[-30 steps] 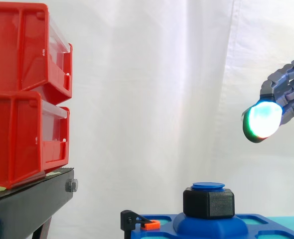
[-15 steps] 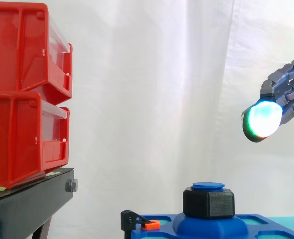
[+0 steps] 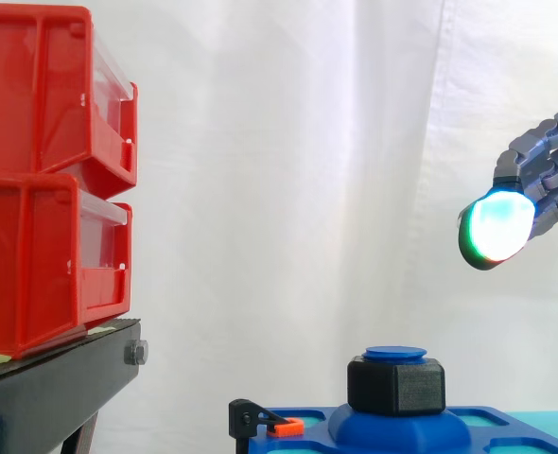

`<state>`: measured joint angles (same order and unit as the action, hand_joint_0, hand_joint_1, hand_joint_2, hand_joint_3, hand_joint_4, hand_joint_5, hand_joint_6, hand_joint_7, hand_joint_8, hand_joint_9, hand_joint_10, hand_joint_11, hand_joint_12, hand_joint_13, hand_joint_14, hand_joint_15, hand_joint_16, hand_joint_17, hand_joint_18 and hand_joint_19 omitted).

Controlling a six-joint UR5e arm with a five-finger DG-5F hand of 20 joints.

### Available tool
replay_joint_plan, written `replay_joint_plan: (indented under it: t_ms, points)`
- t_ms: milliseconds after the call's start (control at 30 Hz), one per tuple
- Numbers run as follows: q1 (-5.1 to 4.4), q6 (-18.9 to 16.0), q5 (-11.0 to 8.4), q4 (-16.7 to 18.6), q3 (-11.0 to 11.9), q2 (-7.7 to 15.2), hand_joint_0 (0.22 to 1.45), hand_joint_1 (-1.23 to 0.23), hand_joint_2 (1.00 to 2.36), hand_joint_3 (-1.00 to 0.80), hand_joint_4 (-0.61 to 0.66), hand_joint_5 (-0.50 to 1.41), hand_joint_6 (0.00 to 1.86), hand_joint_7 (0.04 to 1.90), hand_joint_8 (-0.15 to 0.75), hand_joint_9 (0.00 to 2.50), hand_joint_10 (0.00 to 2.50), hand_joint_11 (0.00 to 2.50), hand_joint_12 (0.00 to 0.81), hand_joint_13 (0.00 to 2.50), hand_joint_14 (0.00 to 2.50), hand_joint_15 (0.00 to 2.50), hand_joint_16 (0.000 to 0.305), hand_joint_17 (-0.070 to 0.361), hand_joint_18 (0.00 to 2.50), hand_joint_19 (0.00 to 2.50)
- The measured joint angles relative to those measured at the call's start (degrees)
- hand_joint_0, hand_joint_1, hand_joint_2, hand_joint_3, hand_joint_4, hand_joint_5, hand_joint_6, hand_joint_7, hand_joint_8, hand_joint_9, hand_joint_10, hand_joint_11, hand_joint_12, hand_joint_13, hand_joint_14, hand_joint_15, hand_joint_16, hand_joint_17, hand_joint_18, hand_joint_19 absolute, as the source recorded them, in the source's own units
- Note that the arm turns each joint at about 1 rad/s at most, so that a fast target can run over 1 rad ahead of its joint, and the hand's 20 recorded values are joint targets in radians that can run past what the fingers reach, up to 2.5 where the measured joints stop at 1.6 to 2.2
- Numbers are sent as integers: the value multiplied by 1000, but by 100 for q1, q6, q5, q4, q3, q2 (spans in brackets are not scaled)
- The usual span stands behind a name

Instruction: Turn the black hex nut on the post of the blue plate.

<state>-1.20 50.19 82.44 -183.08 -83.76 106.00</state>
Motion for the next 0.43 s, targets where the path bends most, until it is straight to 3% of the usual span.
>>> replay_joint_plan:
  t_ms: [433]
  points:
    - [-3,0,0,0,0,0,460,-455,1000,-500,90,-245,501,631,170,0,0,0,355,0,0,0,57,129,0,0]
